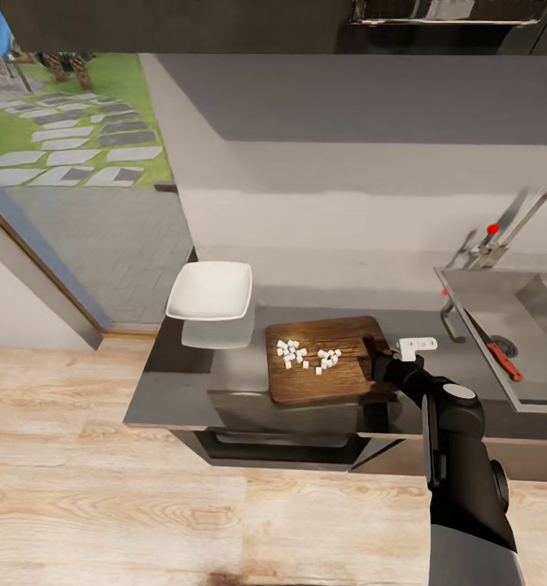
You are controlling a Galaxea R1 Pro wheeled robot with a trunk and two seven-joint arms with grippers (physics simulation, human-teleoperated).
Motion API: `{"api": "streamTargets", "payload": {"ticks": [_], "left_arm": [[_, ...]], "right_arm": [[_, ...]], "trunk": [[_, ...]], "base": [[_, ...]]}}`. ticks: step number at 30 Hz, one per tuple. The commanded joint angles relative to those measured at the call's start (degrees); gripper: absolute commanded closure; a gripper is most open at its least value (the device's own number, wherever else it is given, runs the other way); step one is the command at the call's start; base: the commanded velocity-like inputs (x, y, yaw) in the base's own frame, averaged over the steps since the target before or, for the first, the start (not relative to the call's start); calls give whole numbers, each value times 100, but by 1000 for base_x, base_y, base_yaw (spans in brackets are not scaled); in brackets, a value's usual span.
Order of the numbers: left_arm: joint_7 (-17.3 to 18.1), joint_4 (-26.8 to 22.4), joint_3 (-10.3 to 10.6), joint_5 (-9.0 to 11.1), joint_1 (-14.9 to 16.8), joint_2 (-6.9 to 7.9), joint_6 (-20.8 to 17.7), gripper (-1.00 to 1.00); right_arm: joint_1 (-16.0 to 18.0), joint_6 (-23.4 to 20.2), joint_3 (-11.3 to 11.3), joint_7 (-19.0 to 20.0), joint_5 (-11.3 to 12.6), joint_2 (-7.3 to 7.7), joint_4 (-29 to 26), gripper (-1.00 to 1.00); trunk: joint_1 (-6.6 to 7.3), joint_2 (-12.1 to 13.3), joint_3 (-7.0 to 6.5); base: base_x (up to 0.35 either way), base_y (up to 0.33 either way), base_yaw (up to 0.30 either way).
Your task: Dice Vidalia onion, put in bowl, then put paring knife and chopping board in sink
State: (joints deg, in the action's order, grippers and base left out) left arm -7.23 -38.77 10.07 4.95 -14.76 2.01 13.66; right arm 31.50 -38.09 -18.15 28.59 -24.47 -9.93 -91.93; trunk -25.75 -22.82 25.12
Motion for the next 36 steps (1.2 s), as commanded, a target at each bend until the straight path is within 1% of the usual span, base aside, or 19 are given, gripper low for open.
{"api": "streamTargets", "payload": {"ticks": [1, 36], "left_arm": [[-51, -8, 48, 53, -1, 10, 12, -100], [-51, -17, 48, 52, -1, 10, 12, -100]], "right_arm": [[6, -14, -13, 59, -57, -6, -8, 100], [6, -14, -13, 61, -57, -6, -9, 100]], "trunk": [[-4, -9, -1], [-4, -9, -316]], "base": [[0, 0, 0], [6, 0, 0]]}}
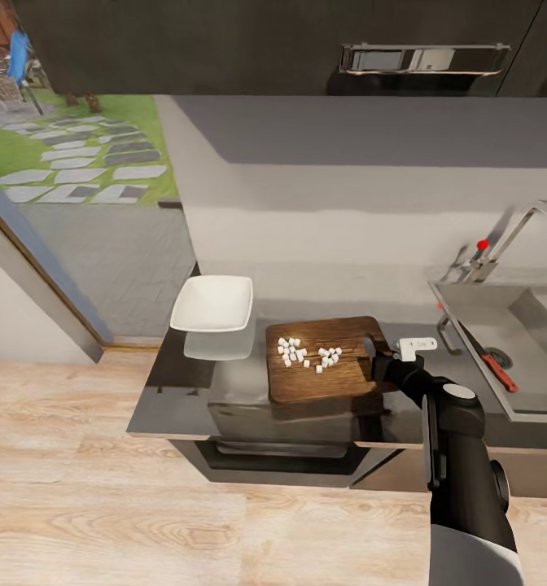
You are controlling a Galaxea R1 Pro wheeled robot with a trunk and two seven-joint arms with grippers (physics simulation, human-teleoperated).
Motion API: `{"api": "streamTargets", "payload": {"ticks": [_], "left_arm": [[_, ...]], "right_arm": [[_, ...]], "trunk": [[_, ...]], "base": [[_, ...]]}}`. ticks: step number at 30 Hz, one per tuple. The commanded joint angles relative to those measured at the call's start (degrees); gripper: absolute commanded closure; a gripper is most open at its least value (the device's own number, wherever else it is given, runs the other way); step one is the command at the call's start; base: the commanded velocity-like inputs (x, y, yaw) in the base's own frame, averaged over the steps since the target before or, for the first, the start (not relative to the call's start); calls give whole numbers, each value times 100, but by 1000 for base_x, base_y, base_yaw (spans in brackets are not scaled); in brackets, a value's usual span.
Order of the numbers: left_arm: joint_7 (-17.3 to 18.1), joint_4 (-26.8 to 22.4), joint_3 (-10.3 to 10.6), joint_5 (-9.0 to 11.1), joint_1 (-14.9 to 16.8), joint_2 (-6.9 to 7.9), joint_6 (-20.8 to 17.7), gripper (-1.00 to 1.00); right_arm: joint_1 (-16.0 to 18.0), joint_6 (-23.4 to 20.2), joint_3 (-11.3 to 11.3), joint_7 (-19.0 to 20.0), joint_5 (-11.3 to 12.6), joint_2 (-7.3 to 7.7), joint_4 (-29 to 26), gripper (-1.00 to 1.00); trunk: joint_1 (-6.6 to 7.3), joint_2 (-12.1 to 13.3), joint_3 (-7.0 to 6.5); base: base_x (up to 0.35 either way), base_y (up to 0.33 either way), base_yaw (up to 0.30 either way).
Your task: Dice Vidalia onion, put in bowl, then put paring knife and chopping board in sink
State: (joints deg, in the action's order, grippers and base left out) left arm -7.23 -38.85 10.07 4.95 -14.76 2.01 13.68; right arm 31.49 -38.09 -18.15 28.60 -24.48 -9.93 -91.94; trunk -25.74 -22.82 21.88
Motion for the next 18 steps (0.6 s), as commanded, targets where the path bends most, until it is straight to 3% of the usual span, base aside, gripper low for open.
{"api": "streamTargets", "payload": {"ticks": [1, 14, 18], "left_arm": [[-51, -8, 48, 51, 0, 10, 9, -100], [-51, 1, 48, 57, 0, 10, 8, -100], [-51, 1, 48, 53, 0, 10, 8, -100]], "right_arm": [[6, -14, -13, 58, -57, -6, -8, 100], [6, -38, -37, 32, -72, -6, -8, 100], [6, -122, -54, -146, -74, -6, -8, 100]], "trunk": [[-5, -9, -1], [-5, -9, -118], [-5, -9, -154]], "base": [[49, 0, 0], [6, 0, 0], [0, 0, 0]]}}
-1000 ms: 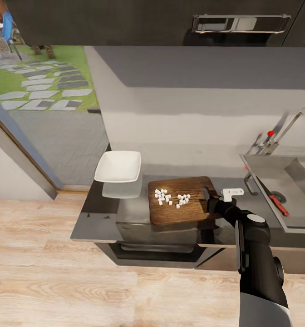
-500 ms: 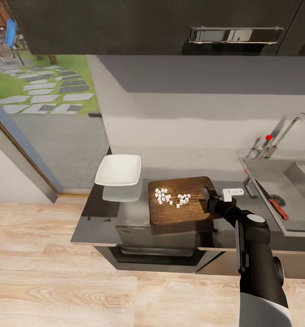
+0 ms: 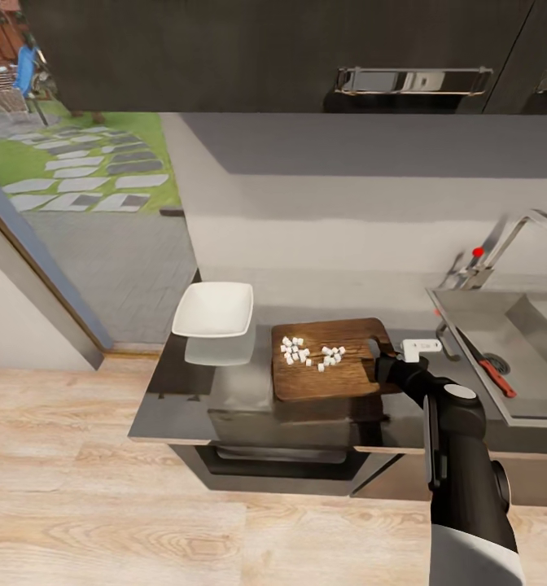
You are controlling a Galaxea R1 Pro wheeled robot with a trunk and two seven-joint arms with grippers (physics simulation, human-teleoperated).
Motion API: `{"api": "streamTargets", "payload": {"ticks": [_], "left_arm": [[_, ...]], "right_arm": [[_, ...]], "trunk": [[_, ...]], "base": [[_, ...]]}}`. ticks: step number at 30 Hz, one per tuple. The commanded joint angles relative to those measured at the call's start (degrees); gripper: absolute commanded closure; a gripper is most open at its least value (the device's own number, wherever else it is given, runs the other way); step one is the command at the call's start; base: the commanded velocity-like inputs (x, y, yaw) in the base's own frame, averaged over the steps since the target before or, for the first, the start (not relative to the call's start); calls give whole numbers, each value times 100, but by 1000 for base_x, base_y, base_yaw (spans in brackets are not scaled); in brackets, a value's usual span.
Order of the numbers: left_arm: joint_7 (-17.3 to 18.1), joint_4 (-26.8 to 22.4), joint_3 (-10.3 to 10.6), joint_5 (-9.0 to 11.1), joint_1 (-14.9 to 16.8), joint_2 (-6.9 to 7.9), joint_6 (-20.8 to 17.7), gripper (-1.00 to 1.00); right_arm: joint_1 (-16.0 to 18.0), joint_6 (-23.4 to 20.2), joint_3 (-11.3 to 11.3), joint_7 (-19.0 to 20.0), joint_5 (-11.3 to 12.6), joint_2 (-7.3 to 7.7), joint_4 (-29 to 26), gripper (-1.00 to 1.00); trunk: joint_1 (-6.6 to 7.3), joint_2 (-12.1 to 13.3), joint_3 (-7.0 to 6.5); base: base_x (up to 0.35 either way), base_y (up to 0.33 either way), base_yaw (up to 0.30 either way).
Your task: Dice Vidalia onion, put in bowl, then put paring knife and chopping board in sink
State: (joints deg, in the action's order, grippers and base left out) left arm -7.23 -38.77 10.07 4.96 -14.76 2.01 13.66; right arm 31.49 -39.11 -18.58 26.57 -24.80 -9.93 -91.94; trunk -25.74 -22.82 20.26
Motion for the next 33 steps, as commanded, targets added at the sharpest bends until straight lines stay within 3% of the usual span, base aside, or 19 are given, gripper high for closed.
{"api": "streamTargets", "payload": {"ticks": [1, 5, 20, 33], "left_arm": [[-51, -8, 48, 52, 0, 10, 11, -100], [-51, -8, 48, 49, 0, 10, 12, -100], [-51, -8, 48, 50, 0, 10, 14, -100], [-51, -8, 48, 50, 0, 10, 10, -100]], "right_arm": [[6, -44, -11, -59, -43, -7, -8, 100], [6, -76, -10, -354, -43, -7, -7, 100], [6, -131, 3, -389, -26, -7, -4, 100], [6, -140, 3, -380, -17, -7, -1, 100]], "trunk": [[-4, -10, -1], [-4, -10, -37], [-4, -10, -170], [-4, -10, -274]], "base": [[0, 0, 0], [0, 0, 0], [0, 5, 0], [0, 204, 0]]}}
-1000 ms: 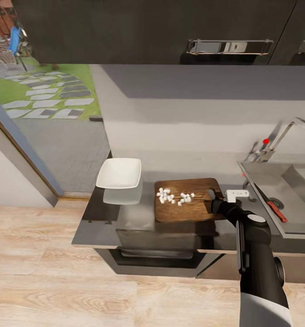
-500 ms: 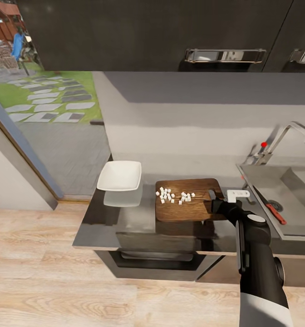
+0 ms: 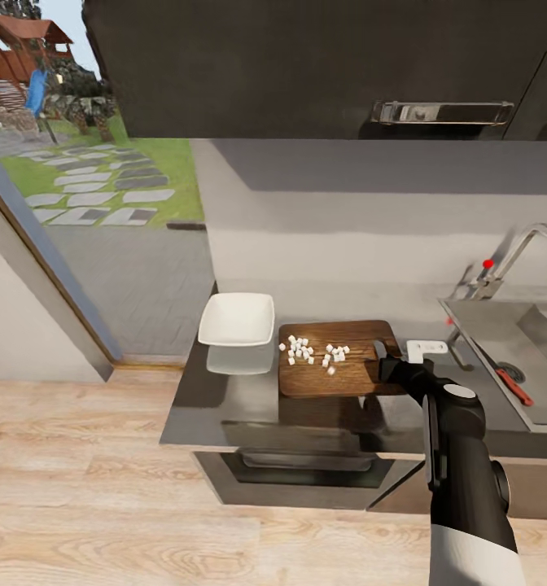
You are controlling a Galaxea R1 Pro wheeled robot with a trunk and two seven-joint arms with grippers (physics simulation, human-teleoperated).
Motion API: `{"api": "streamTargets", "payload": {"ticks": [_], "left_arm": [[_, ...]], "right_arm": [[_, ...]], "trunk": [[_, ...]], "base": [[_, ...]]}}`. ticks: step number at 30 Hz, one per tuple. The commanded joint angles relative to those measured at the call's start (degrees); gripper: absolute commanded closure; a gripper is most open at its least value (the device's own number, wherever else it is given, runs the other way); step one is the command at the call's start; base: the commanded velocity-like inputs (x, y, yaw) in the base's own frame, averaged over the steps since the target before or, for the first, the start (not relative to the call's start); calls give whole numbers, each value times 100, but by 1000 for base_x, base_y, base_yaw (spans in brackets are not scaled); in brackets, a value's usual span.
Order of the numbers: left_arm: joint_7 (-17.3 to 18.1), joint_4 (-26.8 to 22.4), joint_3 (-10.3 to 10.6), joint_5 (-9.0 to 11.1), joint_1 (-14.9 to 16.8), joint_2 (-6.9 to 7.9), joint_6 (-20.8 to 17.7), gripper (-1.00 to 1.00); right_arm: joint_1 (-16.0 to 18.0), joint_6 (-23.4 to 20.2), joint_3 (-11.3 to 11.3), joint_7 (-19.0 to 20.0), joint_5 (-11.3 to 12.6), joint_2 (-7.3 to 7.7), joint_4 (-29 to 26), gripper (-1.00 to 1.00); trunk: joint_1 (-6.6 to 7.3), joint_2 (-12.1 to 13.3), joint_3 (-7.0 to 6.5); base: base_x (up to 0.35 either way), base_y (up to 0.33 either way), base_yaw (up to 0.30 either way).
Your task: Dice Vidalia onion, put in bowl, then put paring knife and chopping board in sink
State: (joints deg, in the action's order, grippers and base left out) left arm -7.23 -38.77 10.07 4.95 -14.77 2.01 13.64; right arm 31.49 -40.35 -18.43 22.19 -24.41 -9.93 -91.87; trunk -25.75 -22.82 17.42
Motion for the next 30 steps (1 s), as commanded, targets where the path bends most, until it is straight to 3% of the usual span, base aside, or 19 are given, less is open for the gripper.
{"api": "streamTargets", "payload": {"ticks": [1, 17, 30], "left_arm": [[-50, -8, 48, 51, 0, 10, 11, -100], [-50, -8, 48, 52, 0, 10, 13, -100], [-50, -8, 48, 52, 0, 10, 13, -100]], "right_arm": [[6, -17, -12, 58, -56, -6, -9, 100], [6, -17, -12, 58, -55, -6, -6, 100], [6, -17, -12, 58, -55, -6, -6, 100]], "trunk": [[-4, -10, 1], [-4, -10, -126], [-4, -10, -235]], "base": [[0, 29, 0], [99, 33, 0], [12, 4, 0]]}}
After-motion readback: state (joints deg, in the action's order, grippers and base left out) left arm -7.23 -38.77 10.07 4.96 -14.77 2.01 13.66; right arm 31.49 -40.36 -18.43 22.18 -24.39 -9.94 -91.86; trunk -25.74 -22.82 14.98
